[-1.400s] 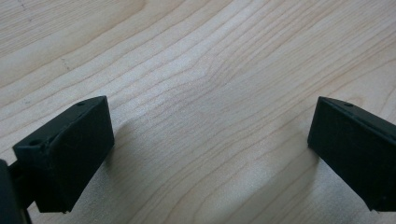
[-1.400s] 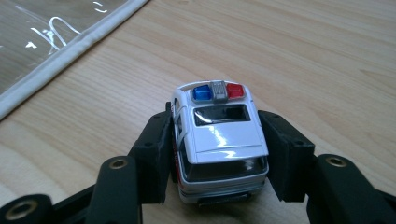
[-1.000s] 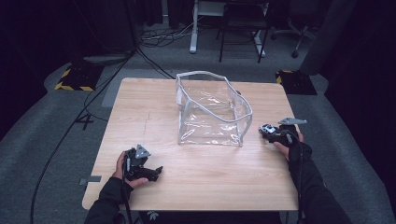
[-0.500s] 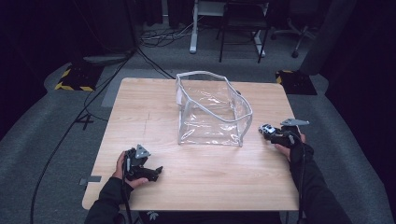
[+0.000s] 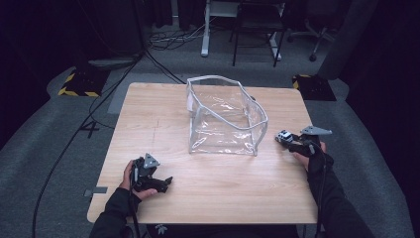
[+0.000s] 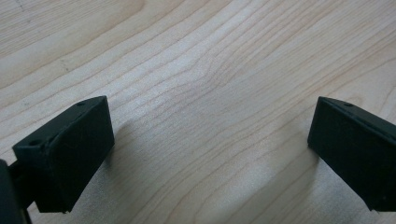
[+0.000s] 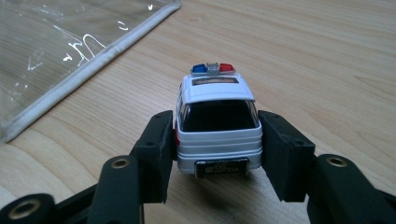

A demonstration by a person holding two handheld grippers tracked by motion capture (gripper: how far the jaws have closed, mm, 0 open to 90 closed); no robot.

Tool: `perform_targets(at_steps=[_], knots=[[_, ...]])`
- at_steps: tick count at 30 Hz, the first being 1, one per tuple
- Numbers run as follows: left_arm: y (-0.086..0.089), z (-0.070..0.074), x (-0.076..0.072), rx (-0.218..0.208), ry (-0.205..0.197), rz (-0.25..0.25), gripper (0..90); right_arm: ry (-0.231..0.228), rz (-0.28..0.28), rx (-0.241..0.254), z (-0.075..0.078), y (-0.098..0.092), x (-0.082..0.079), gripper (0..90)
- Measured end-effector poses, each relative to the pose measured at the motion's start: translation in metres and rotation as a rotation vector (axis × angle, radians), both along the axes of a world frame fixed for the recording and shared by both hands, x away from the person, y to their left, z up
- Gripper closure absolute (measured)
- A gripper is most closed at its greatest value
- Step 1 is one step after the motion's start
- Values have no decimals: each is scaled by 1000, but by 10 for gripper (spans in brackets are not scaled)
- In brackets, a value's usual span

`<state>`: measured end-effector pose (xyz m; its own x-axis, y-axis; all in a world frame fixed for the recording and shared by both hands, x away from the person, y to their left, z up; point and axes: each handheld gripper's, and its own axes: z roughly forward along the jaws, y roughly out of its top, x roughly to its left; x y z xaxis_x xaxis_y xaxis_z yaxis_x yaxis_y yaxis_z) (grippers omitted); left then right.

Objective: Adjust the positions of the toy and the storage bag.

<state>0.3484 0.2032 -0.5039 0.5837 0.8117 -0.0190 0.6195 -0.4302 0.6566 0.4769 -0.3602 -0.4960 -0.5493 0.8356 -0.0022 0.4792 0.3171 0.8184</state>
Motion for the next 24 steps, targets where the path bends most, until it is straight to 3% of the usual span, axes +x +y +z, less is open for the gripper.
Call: perform_targets(at_steps=[24], knots=[[0, 0, 0, -6, 3, -6, 6, -76, 0, 43, 23, 1, 0, 484]])
